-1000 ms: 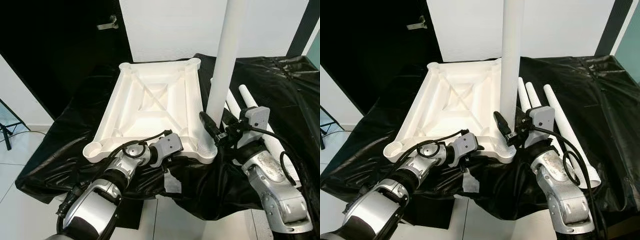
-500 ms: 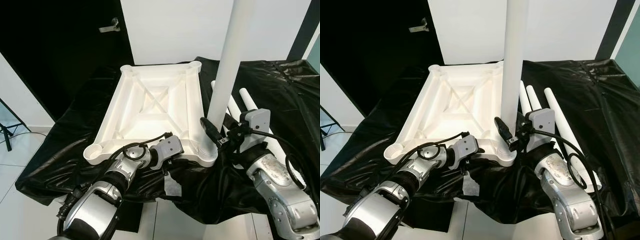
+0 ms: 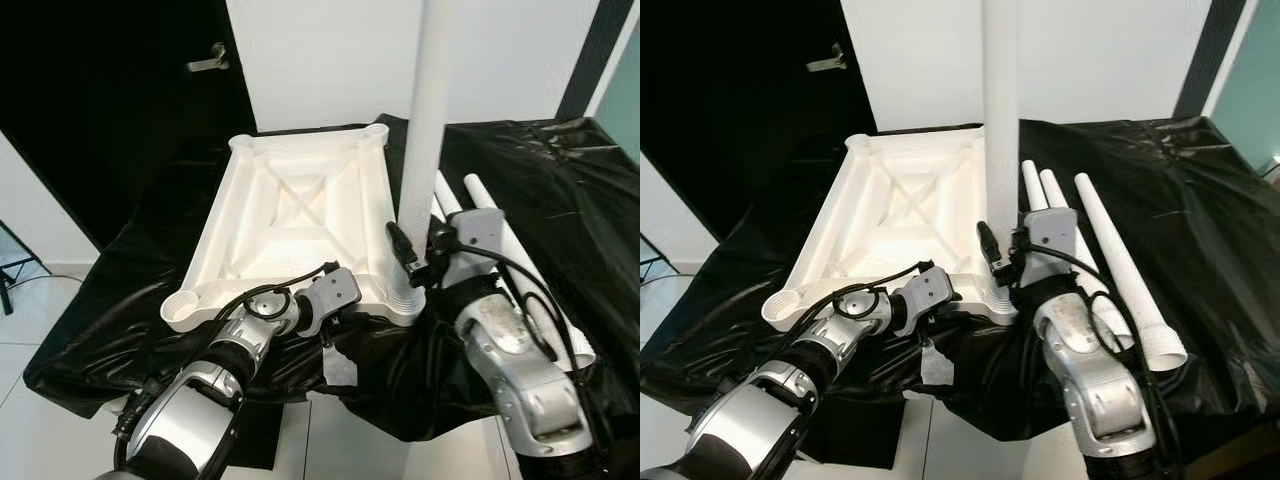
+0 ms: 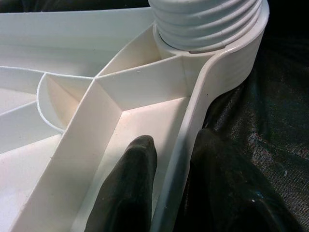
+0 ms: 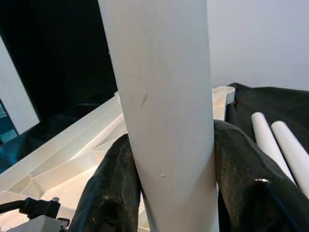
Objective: Building children table
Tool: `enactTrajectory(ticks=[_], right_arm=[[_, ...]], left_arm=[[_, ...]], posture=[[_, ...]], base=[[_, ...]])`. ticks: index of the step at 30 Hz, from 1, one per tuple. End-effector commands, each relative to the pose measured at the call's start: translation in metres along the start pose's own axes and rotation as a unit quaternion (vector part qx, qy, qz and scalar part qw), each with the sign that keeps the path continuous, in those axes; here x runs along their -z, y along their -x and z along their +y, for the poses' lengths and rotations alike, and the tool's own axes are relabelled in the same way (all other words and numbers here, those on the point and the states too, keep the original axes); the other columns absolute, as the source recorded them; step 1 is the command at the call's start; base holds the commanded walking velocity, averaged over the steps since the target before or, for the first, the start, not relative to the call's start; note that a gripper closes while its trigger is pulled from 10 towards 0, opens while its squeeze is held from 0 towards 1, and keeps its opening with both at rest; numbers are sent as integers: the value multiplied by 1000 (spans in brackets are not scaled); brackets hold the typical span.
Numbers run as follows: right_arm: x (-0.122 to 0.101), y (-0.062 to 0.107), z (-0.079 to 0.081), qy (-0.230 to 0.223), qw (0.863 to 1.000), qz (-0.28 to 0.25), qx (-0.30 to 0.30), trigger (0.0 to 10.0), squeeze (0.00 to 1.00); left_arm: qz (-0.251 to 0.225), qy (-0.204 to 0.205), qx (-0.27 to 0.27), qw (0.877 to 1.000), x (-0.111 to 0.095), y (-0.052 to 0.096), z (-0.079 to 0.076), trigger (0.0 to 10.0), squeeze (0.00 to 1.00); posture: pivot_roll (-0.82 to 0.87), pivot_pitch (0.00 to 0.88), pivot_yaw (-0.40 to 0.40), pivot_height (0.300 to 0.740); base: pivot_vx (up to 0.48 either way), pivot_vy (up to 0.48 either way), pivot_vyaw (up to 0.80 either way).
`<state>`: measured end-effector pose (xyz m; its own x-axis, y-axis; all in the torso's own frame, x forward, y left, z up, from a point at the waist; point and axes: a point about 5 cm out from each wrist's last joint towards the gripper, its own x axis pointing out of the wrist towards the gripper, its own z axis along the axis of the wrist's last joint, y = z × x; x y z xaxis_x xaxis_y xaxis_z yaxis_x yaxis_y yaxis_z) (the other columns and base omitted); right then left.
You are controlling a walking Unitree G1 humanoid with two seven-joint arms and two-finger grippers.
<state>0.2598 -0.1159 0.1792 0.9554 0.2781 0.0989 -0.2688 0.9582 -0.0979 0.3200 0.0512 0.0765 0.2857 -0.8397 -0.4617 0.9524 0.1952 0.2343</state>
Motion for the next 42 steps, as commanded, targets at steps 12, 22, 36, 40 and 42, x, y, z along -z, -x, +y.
enactTrajectory(ticks=[12,22,36,40,42], right_arm=[[66,28,-19,-5,983,76,166,10000,0],[62,-6,-3,-29,979,43,196,10000,0],[62,-12,0,0,985,23,168,10000,0],[64,-17,-3,-14,977,16,211,10000,0],[68,-22,-4,-14,970,19,242,10000,0]], left_arm=[[24,42,32,998,25,-5,-28,10000,0],[29,43,29,998,28,-2,-28,10000,0],[26,50,14,998,28,-3,-29,10000,0],[17,51,10,998,26,-5,-30,10000,0],[13,51,9,999,25,-5,-30,10000,0]], posture=[[-47,46,59,740],[-4,46,74,740],[-11,26,42,740],[-3,37,39,740],[5,43,47,740]], base=[[0,0,0],[0,0,0],[0,0,0],[0,0,0],[0,0,0]])
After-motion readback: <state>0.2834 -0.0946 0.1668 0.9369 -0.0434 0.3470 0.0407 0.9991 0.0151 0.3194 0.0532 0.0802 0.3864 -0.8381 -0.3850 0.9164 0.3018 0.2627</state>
